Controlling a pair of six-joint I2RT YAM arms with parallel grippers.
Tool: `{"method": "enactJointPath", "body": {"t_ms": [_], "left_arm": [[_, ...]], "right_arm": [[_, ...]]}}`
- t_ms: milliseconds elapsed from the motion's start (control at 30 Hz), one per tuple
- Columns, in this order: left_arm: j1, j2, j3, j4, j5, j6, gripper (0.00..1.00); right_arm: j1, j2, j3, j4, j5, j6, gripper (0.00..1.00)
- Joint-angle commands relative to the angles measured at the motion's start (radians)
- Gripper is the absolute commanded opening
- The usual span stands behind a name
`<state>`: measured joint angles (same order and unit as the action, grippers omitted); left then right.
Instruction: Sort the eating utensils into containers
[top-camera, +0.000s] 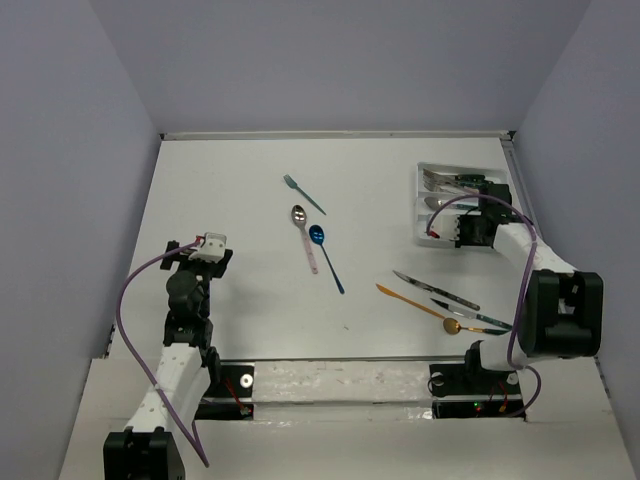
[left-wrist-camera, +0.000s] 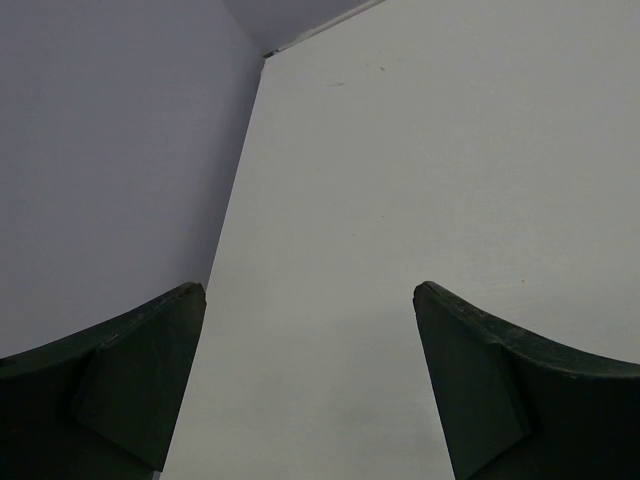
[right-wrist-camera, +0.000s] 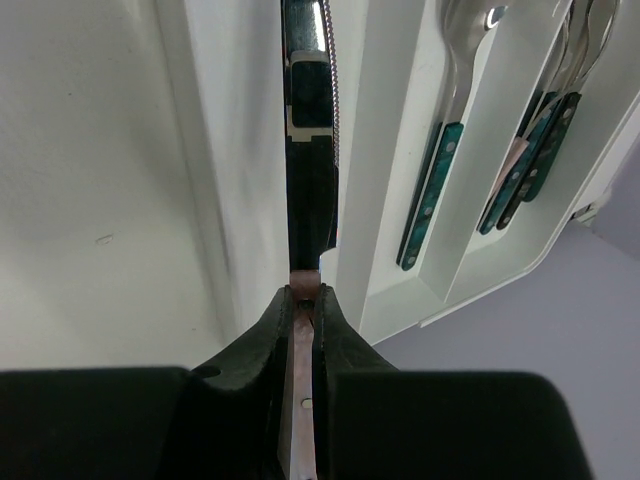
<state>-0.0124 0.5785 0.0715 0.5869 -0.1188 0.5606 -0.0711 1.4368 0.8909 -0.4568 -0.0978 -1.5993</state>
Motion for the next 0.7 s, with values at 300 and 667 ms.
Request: {"method": "enactJointPath", "body": {"t_ms": [300,667], "left_arm": [[0.005,0.011,-0.013,0.091,-0.024,-0.008,0.99],[0.003,0.007,-0.021,0.102,-0.021,-0.005,0.99]], "right_arm": [[-0.004,0.082,0.114,0.026,0.04,-0.053,0.61],[0.23,0.011,0.353,0.111,-0.13,0.207,0.73]]}}
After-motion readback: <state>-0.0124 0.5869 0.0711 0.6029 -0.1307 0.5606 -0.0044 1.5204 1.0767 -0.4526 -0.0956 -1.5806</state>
